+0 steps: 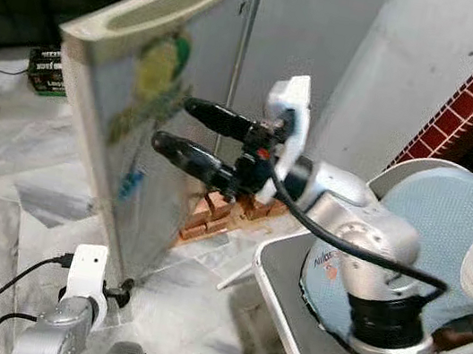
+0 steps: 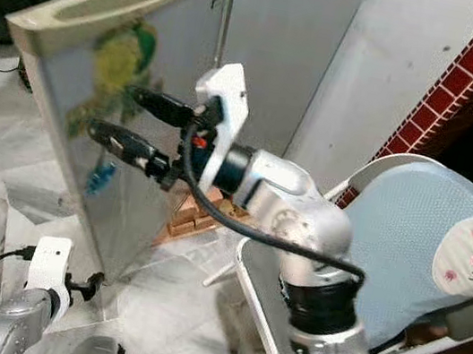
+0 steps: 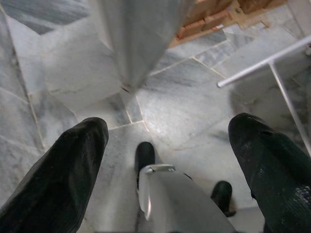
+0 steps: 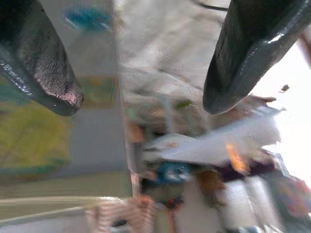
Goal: Restocking fridge
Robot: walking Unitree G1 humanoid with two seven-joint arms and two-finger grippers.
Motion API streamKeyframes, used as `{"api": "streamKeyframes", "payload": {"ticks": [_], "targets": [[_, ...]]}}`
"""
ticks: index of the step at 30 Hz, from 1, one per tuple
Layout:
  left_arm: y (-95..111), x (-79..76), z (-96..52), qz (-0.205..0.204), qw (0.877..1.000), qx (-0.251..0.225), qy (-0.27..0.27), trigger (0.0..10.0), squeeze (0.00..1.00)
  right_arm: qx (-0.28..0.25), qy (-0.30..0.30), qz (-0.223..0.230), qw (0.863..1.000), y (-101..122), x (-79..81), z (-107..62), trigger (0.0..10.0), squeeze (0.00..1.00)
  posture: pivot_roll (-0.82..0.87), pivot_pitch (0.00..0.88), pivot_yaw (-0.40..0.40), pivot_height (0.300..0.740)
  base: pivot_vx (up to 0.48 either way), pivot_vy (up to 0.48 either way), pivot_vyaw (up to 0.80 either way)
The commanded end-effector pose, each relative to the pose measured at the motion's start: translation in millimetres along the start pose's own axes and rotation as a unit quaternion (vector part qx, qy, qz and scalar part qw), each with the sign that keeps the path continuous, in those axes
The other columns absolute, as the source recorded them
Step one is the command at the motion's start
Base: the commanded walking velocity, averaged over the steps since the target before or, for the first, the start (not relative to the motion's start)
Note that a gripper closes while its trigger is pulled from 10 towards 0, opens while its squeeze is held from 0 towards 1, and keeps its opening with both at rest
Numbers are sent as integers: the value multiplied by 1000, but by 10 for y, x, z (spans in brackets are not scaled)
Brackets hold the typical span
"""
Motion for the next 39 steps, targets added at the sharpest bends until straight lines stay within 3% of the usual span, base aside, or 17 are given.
{"api": "streamKeyframes", "payload": {"ticks": [1, 3, 4, 7, 8, 11, 12, 13, 15, 16, 17, 19, 27, 33, 39], "targets": [[27, 3, 12, 8, 1000, -4, -1, 10000, 0, 28, -54, -20, 998, -126, -178, -10, 10000, 0, 94, 0, -58, 740, 0, 0, 0], [25, 7, 14, 10, 1000, -4, 1, 10000, 0, 54, -112, -33, 992, -234, -329, -40, 10000, 0, 96, 0, -58, 740, 0, 0, 0], [25, 7, 14, 10, 1000, -4, 1, 10000, 0, 54, -112, -33, 992, -234, -329, -40, 10000, 0, 96, 0, -58, 740, 0, 0, 0], [19, 24, 12, 9, 1000, -4, 5, 10000, 0, 92, -227, -63, 968, -356, -650, -215, 10000, 0, 101, 0, -55, 740, 0, 0, 0], [21, 37, 9, 10, 1000, -6, 8, 10000, 0, 95, -280, -84, 952, -369, -805, -317, 10000, 0, 100, 0, -53, 740, 0, 0, 0], [49, 50, 10, 13, 1000, -17, 11, 10000, 0, 95, -320, -102, 937, -385, -941, -419, 10000, 0, 99, 0, -52, 740, 0, 0, 0], [114, 77, 1, 17, 999, -34, 18, 10000, 0, 98, -364, -118, 919, -388, -1065, -515, 10000, 0, 93, 0, -48, 740, 0, 0, 0], [114, 77, 1, 17, 999, -34, 18, 10000, 0, 98, -364, -118, 919, -388, -1065, -515, 10000, 0, 93, 0, -48, 740, 0, 0, 0], [364, 146, -14, 31, 995, -82, 41, 10000, 0, 74, -435, -110, 891, -385, -1288, -725, 10000, 0, 91, 0, -48, 740, 0, 0, 0], [364, 146, -14, 31, 995, -82, 41, 10000, 0, 74, -435, -110, 891, -385, -1288, -725, 10000, 0, 91, 0, -48, 740, 0, 0, 0], [465, 159, -20, 39, 993, -101, 47, 10000, 0, 67, -464, -107, 877, -406, -1372, -819, 10000, 0, 87, 0, -47, 740, 0, 0, 0], [576, 135, -25, 48, 990, -124, 44, 10000, 0, 58, -490, -113, 863, -424, -1466, -908, 10000, 0, 85, 0, -46, 740, 0, 0, 0], [685, 2, -7, 88, 983, -157, 24, 10000, 0, 32, -519, -121, 845, -446, -1650, -913, 10000, 0, 88, 0, -46, 740, 0, 300, 0], [692, -3, 4, 93, 981, -167, 26, 10000, 0, -11, -504, -75, 860, -507, -1681, -967, 10000, 0, 98, 0, -58, 740, 0, 480, 0], [640, -20, 11, 97, 981, -165, 22, 10000, 0, -19, -520, -65, 851, -704, -1660, -1144, 10000, 0, 95, 0, -59, 740, 0, 480, 0]]}}
Point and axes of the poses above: a point about 5 cm out from each wrist's last joint towards the gripper, its own z axis pointing out of the wrist towards the gripper, its own y axis along the axis of the wrist's last joint, x = y × z, the point moved 4 cm from there along z, pointing out of the wrist towards the gripper, and after that the axes turned 6 degrees about z, right-handed, at the moved point
